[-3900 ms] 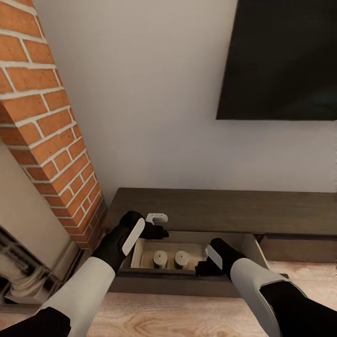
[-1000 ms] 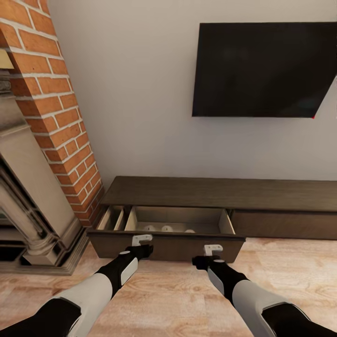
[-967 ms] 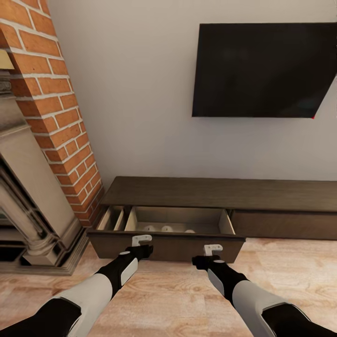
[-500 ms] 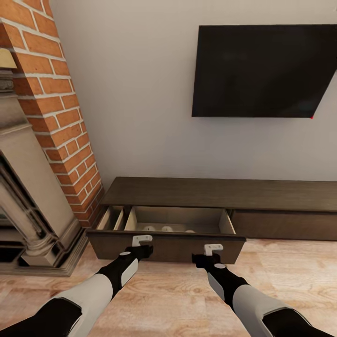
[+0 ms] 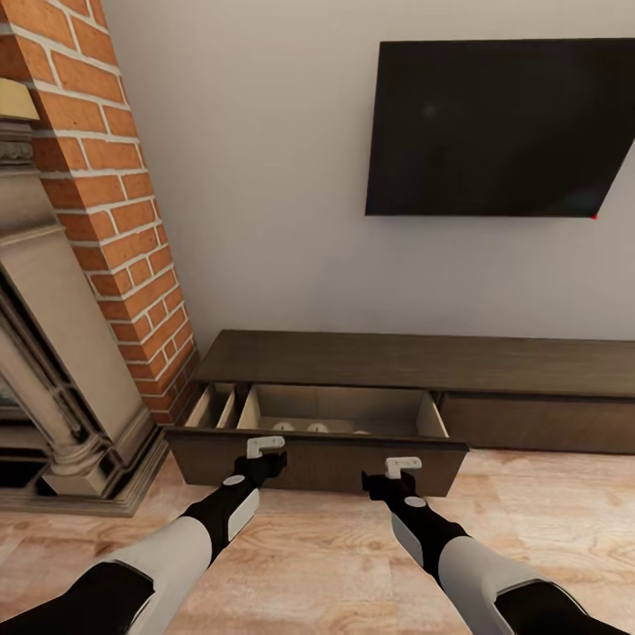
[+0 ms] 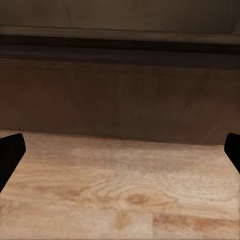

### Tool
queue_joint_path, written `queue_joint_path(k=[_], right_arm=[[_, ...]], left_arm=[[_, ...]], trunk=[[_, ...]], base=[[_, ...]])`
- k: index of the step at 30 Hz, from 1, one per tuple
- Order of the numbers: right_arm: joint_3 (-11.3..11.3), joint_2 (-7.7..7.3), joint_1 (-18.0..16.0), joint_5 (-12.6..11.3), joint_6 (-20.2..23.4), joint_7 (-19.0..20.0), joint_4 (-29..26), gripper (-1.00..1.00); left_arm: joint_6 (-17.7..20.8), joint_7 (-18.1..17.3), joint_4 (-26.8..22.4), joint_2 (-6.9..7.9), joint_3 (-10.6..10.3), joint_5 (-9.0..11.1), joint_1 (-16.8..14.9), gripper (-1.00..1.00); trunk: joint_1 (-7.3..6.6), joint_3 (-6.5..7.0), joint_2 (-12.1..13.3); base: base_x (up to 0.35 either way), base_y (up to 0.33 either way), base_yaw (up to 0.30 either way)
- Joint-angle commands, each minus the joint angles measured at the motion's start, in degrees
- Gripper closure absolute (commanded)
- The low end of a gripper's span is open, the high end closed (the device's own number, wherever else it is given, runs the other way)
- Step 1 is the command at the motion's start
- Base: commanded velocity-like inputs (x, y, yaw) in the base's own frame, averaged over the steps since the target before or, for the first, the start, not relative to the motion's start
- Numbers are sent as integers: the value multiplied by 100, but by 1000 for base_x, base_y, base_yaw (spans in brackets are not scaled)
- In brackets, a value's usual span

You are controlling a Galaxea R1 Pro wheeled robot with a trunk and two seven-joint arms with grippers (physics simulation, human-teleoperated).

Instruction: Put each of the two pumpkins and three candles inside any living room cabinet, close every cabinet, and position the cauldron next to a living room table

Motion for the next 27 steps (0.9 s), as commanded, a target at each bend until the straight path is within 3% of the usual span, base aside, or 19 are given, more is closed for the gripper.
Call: queue_joint_path(k=[1,4,6,10,21,27], right_arm=[[50,0,-5,-59,-26,-26,6,-100],[49,0,-5,-56,-32,-28,7,-100],[36,0,-5,-67,-32,-22,7,-100],[38,0,-5,-64,-59,-25,0,-100],[54,-2,-5,-32,-206,-24,3,-100],[66,-1,-5,-32,-322,-24,-38,-100]], left_arm=[[-115,30,46,4,-50,50,-6,-100],[-262,30,168,-2,-60,36,-7,-100],[-279,29,176,-12,-55,-192,-8,-100],[-281,23,177,-17,-47,-385,-9,-100],[-282,20,176,-14,-36,-432,-5,-100],[-288,21,170,-8,-33,-431,-7,-100]], trunk=[[22,-23,-44],[88,-77,-164],[131,-113,-244],[219,-183,-405],[461,-338,-846],[593,-438,-1087]], base=[[0,0,2],[0,0,0],[0,0,0],[0,0,-22],[0,0,-212],[0,0,-65]])
